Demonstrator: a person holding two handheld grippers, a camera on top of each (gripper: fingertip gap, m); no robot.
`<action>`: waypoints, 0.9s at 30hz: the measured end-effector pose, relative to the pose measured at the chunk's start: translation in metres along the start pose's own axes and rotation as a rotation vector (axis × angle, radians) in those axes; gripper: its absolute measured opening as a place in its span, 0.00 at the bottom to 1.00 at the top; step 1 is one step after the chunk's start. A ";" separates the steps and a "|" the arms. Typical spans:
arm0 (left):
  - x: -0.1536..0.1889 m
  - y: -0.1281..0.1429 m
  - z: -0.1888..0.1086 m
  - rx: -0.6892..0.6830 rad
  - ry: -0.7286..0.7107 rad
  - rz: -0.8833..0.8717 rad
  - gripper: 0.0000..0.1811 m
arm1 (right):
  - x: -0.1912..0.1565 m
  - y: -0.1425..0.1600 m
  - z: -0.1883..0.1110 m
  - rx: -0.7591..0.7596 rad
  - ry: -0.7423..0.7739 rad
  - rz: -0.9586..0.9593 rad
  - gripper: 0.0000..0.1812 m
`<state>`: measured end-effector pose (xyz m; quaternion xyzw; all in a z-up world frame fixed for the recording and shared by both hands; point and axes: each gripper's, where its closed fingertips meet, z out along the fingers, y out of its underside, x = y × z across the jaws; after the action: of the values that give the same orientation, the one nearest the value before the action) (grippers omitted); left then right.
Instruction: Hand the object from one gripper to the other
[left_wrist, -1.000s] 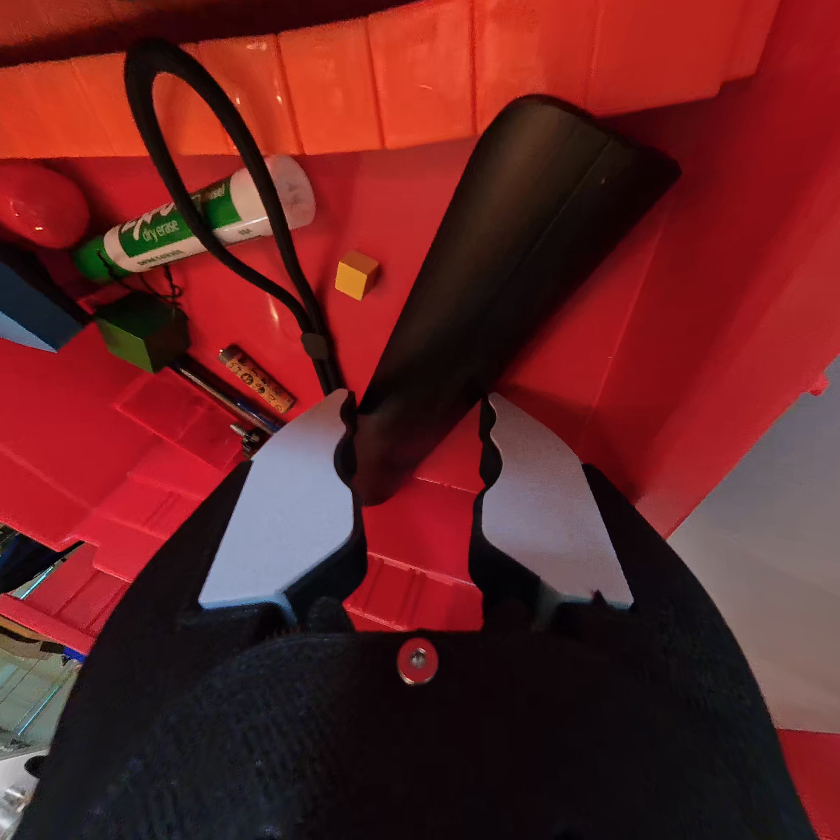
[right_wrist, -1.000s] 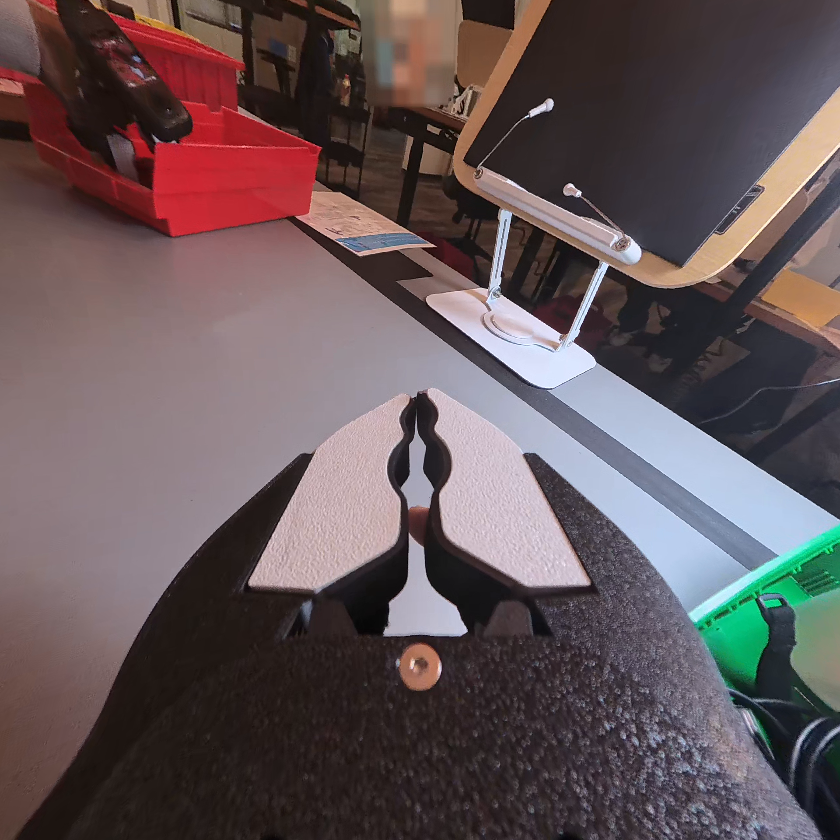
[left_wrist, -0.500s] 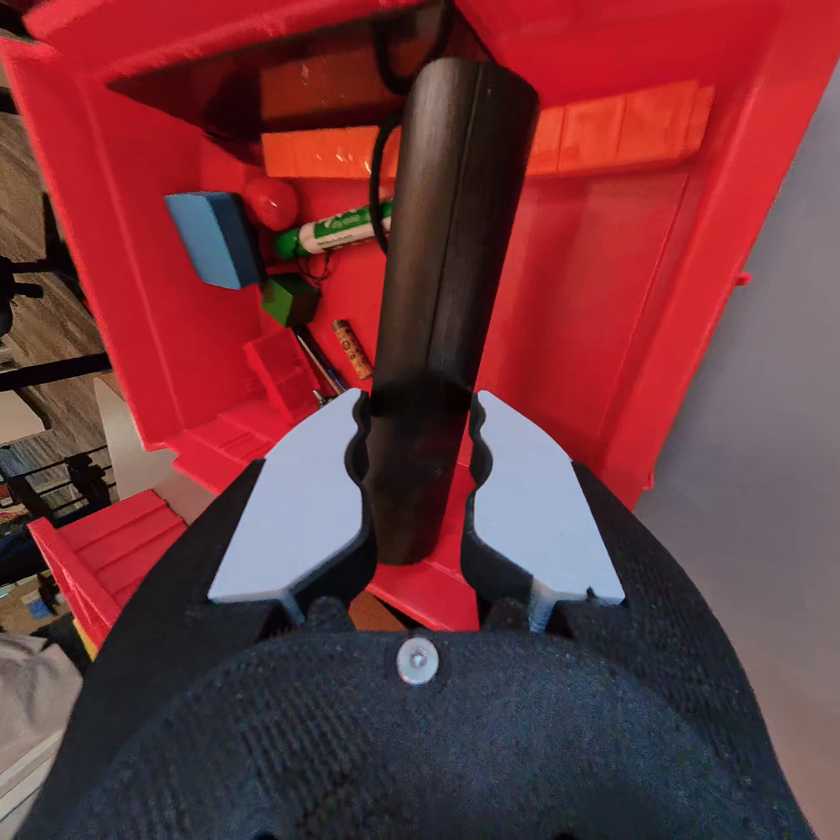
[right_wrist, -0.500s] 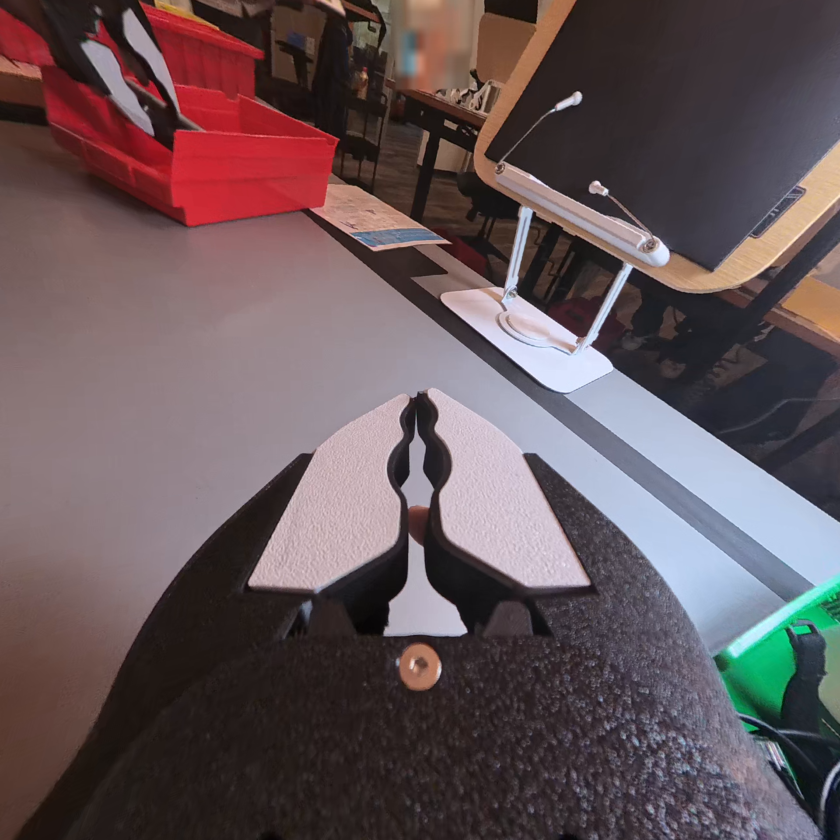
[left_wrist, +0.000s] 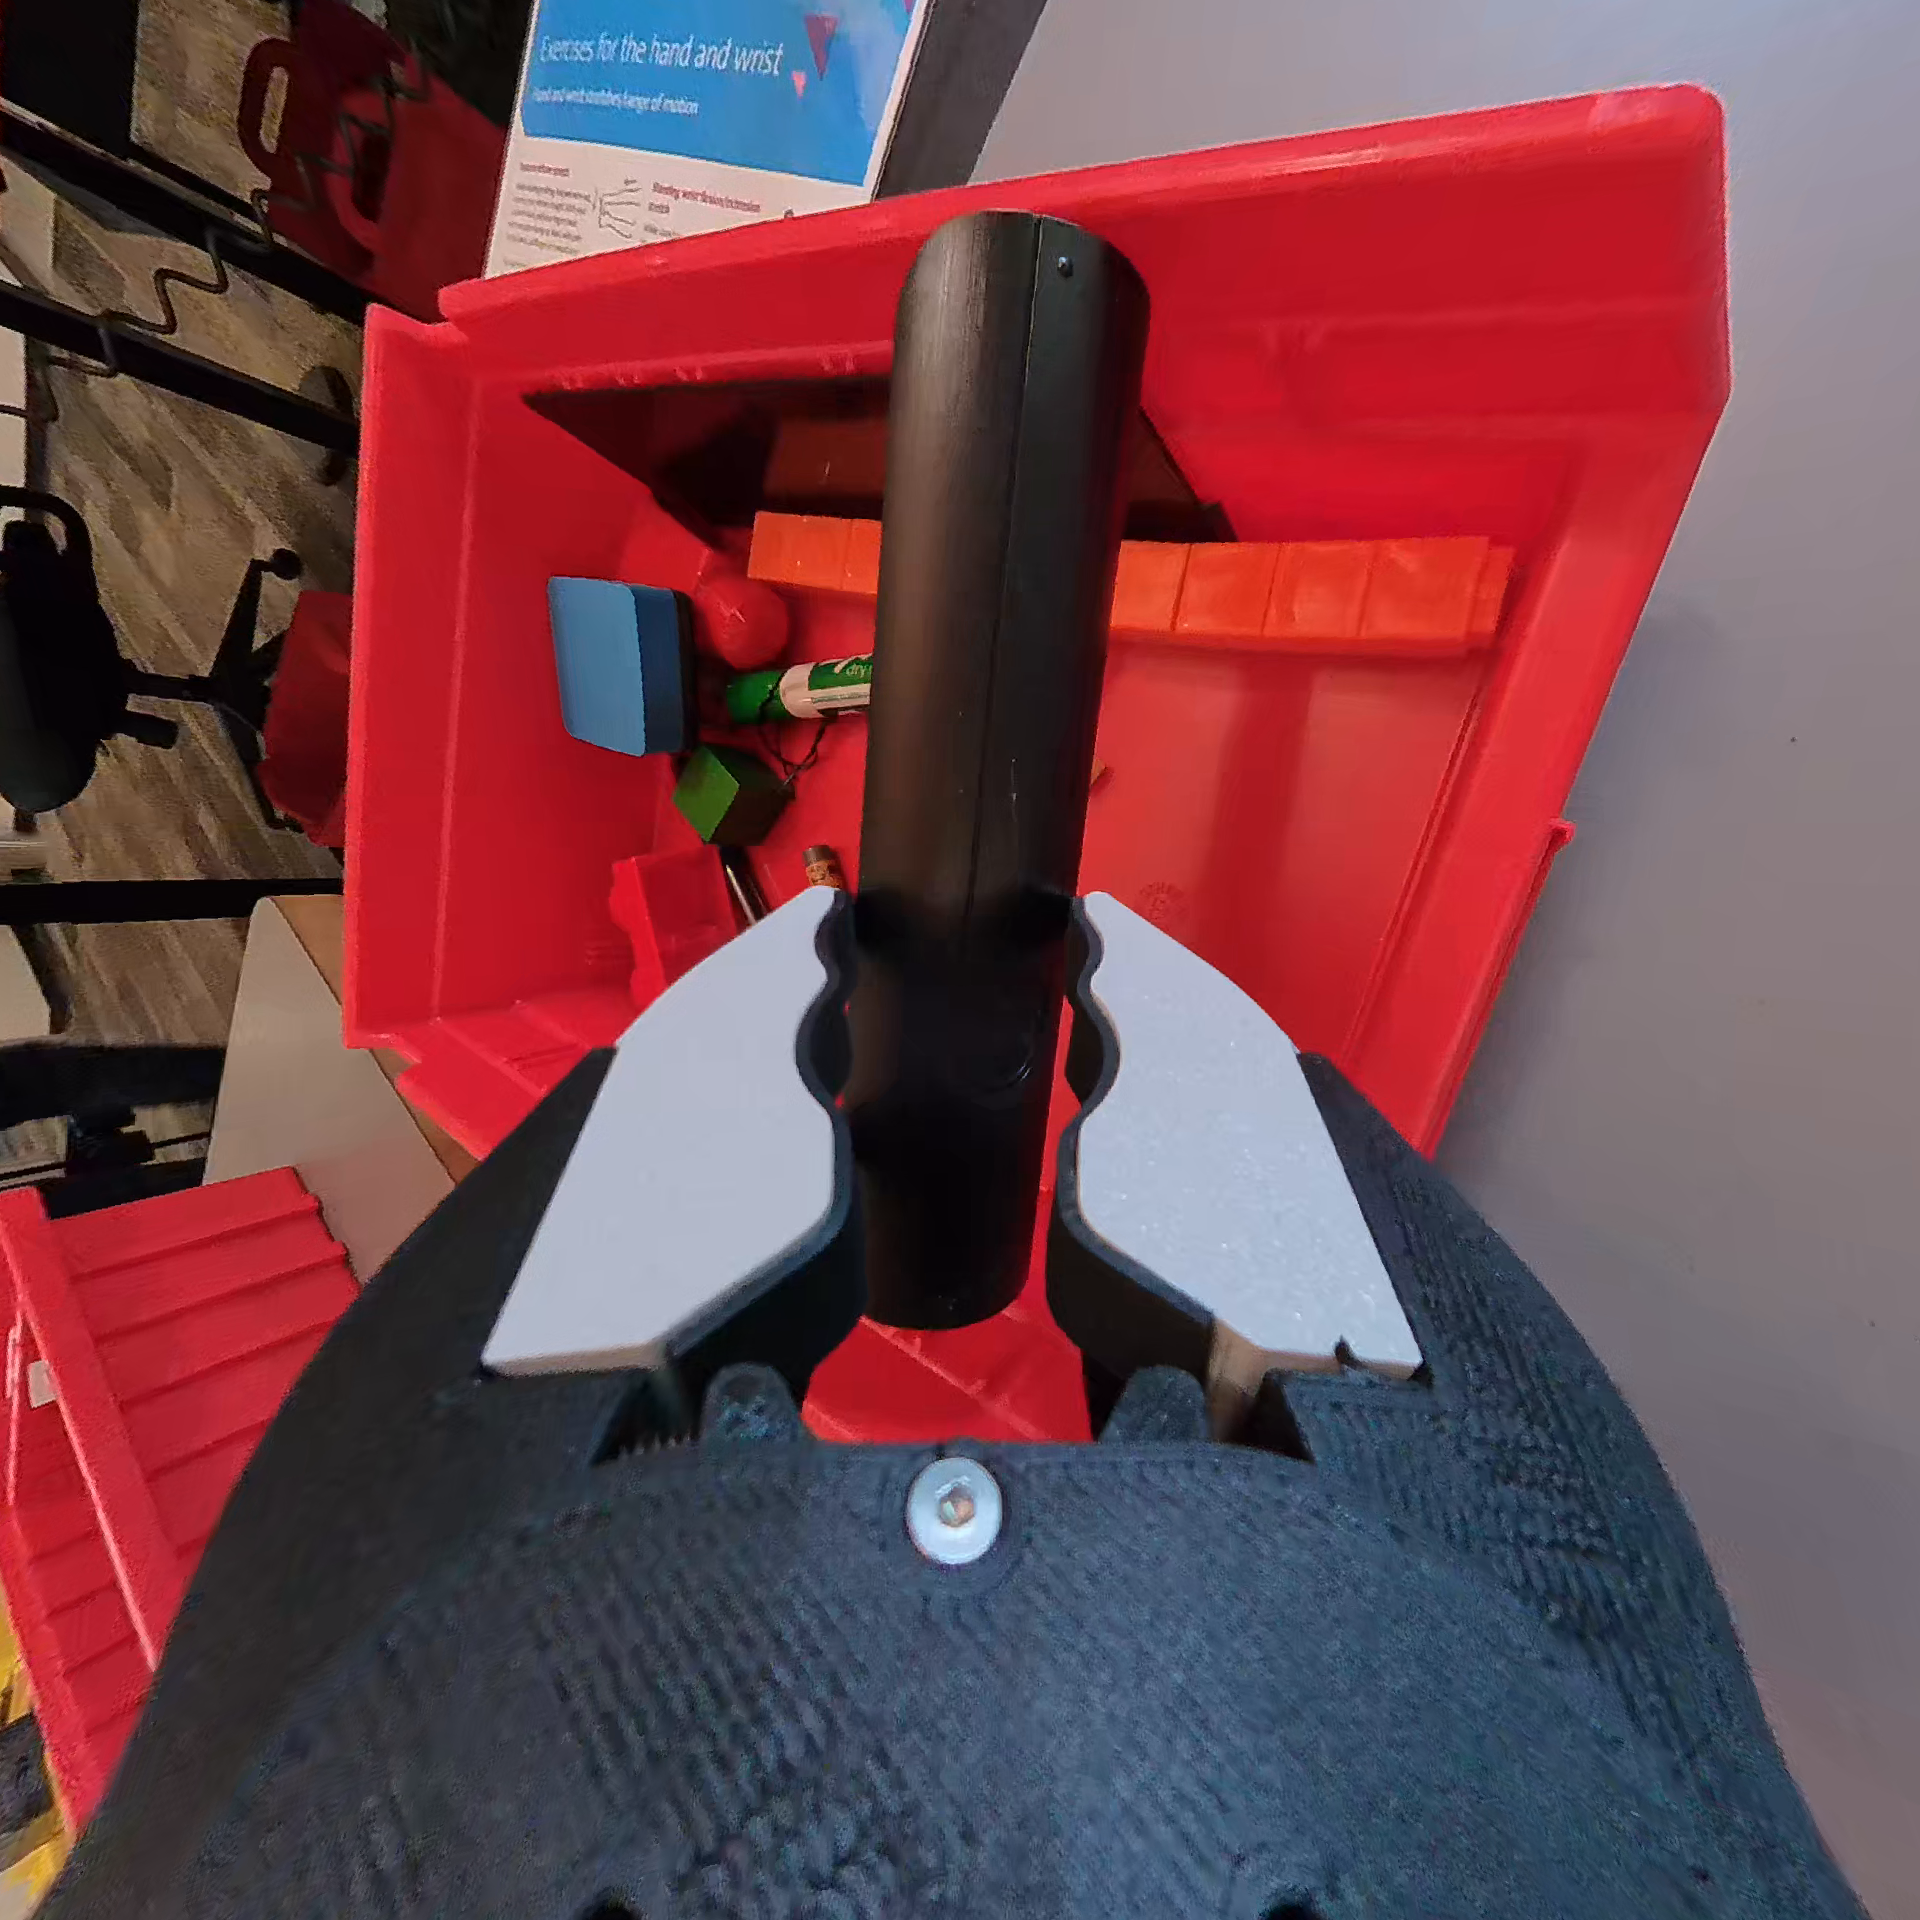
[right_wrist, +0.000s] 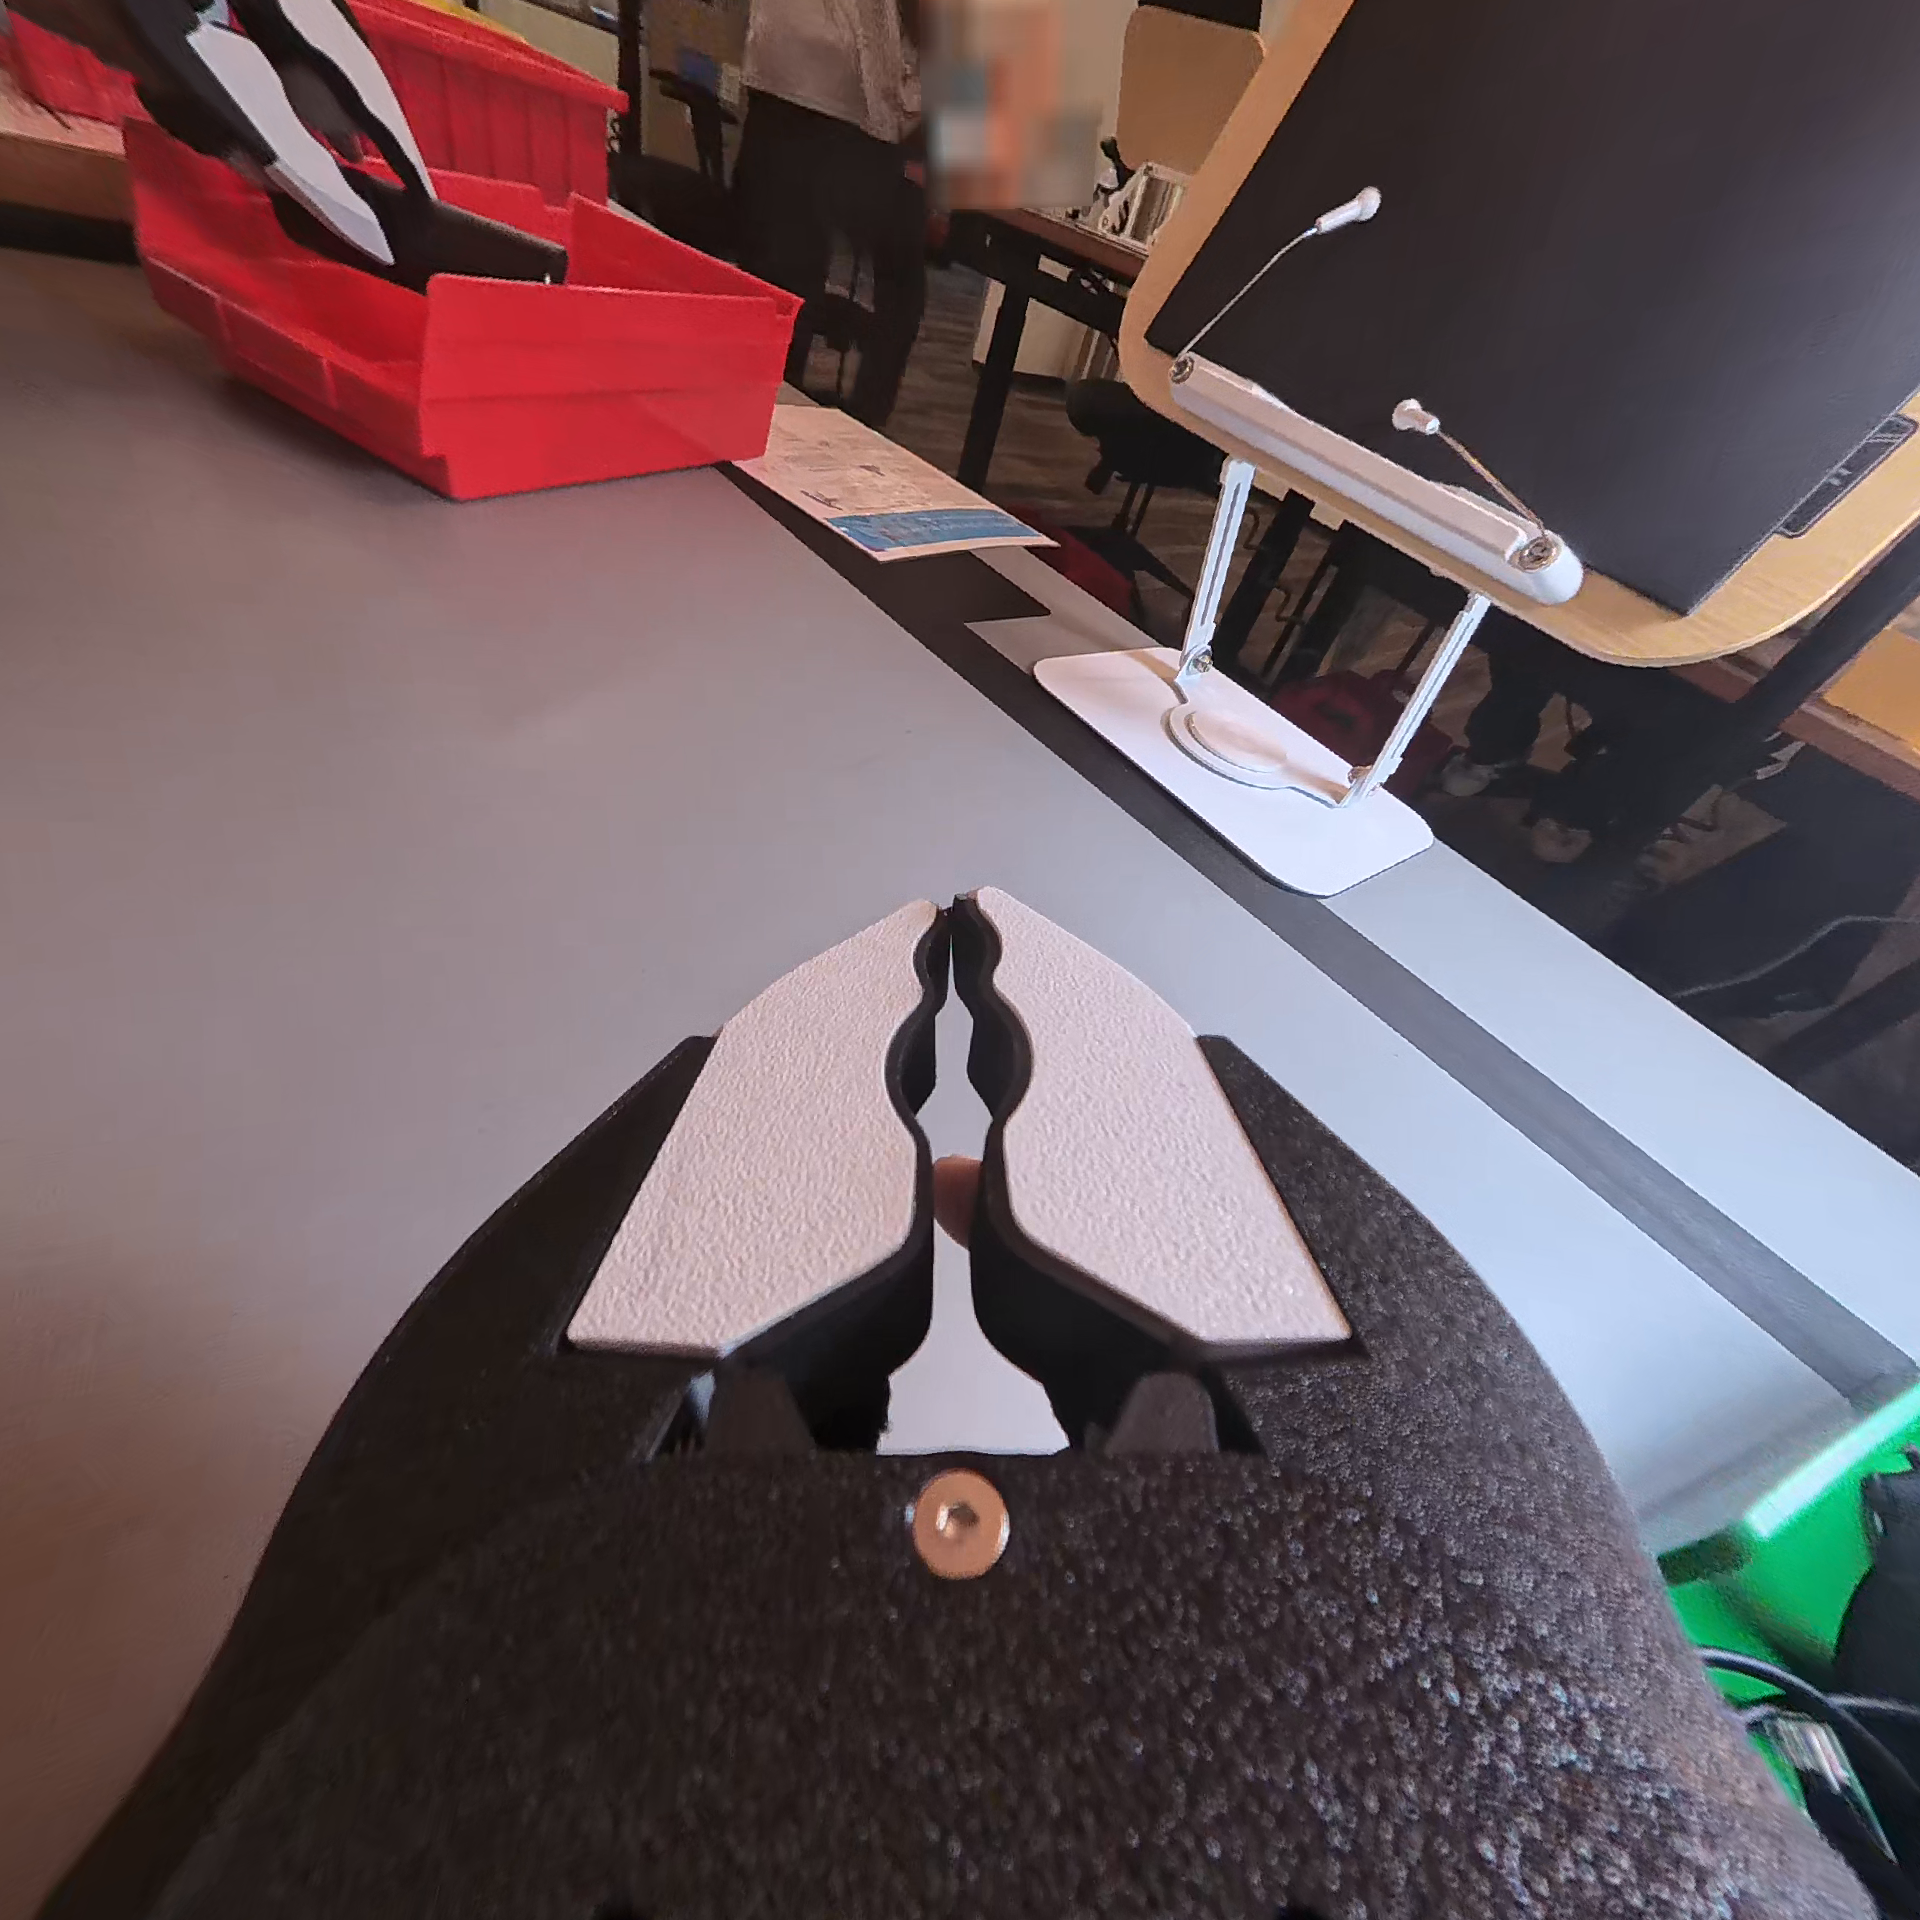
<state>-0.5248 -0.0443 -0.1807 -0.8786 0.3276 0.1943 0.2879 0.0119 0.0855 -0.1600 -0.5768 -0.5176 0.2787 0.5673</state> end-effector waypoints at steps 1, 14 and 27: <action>0.000 0.000 0.000 -0.003 -0.003 0.004 0.21 | -0.001 0.001 0.001 -0.004 -0.003 0.000 0.00; 0.003 0.000 0.008 -0.015 -0.023 0.049 0.00 | -0.008 0.005 0.005 -0.021 -0.019 -0.011 0.00; -0.034 0.019 0.079 -0.267 -0.169 0.274 0.31 | -0.012 0.021 0.016 -0.073 -0.034 -0.001 0.00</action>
<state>-0.5735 0.0096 -0.2296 -0.8367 0.3901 0.3465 0.1662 -0.0006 0.0838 -0.1858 -0.5922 -0.5372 0.2692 0.5368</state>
